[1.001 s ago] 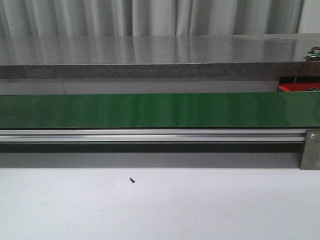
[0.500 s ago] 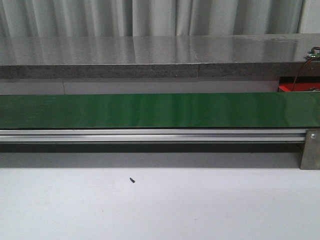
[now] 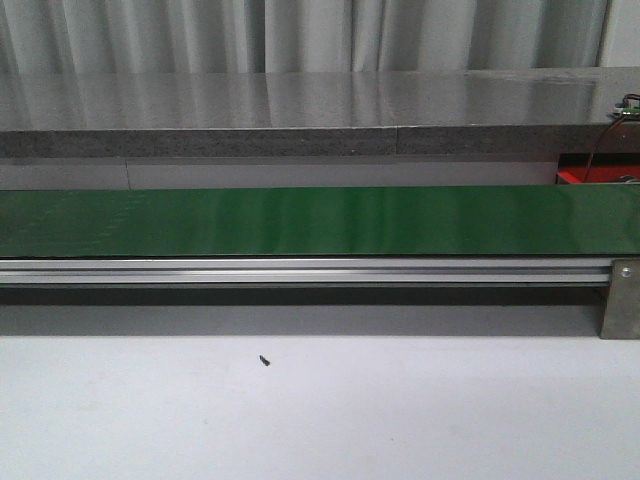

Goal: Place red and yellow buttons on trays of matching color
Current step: 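Grasp the red push-button with the left gripper and lift it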

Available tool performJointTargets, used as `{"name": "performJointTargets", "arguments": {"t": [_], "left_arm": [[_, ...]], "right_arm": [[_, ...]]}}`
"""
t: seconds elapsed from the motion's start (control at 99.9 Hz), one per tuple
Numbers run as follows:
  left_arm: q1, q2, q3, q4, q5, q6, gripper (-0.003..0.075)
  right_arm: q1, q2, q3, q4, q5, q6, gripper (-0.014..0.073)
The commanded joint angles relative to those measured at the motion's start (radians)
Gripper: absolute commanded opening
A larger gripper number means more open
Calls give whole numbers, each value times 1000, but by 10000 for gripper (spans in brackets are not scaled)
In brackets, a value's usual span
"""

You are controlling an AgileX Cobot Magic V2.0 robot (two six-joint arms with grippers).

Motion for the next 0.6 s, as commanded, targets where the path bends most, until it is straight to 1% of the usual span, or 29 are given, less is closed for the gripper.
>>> {"name": "performJointTargets", "arguments": {"t": [0.0,0.13,0.28,0.44,0.591], "left_arm": [[54,-46,-31,-3,-64,0,578],[144,-46,-31,4,-81,0,578],[228,-29,-31,56,-104,0,578],[283,26,-31,99,-106,0,578],[322,88,-31,99,-136,-5,578]], "right_arm": [[-9,-7,-24,18,-54,-2,-96],[-9,-7,-24,18,-54,-2,-96],[-9,-7,-24,18,-54,-2,-96],[-9,-7,-24,18,-54,-2,-96],[-9,-7,-24,18,-54,-2,-96]]}}
